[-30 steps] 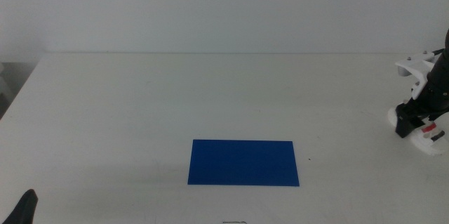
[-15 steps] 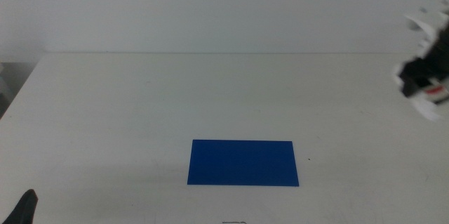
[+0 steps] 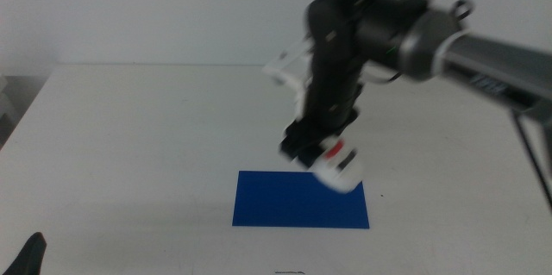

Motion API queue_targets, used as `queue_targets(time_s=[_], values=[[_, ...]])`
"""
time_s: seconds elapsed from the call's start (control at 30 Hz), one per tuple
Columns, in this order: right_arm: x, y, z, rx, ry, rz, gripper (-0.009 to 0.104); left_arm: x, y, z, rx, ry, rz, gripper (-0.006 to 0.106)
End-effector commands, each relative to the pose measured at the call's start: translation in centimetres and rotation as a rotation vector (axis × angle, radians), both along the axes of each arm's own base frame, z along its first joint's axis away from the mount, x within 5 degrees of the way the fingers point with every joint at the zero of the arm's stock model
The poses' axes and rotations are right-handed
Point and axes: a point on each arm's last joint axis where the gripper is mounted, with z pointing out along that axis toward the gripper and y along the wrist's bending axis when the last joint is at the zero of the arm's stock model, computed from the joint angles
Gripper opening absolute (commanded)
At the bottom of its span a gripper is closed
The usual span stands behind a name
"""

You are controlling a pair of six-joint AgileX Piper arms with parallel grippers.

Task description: Use one arm to grab the shoe from the table and place it on the mat.

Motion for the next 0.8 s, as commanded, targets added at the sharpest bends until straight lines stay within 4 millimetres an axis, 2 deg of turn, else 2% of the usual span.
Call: queue_targets(time_s=[0.0, 0.13, 0.77], values=[[-0.78, 0.51, 2.44, 0.026, -0.041, -0.016, -0.001, -0.08, -0.02, 0.96, -0.026, -0.102, -0.003, 0.094], [-0.96, 1.1, 1.68, 0.036, -0.016, -0.096, -0.001, -0.08, -0.02, 0.96, -0.026, -0.102, -0.003, 0.094], [-1.12, 1.3, 1.67, 0.122, 0.033, -0.408, -0.001, -0.08, -0.02, 0.96, -0.026, -0.102, -0.003, 0.094]])
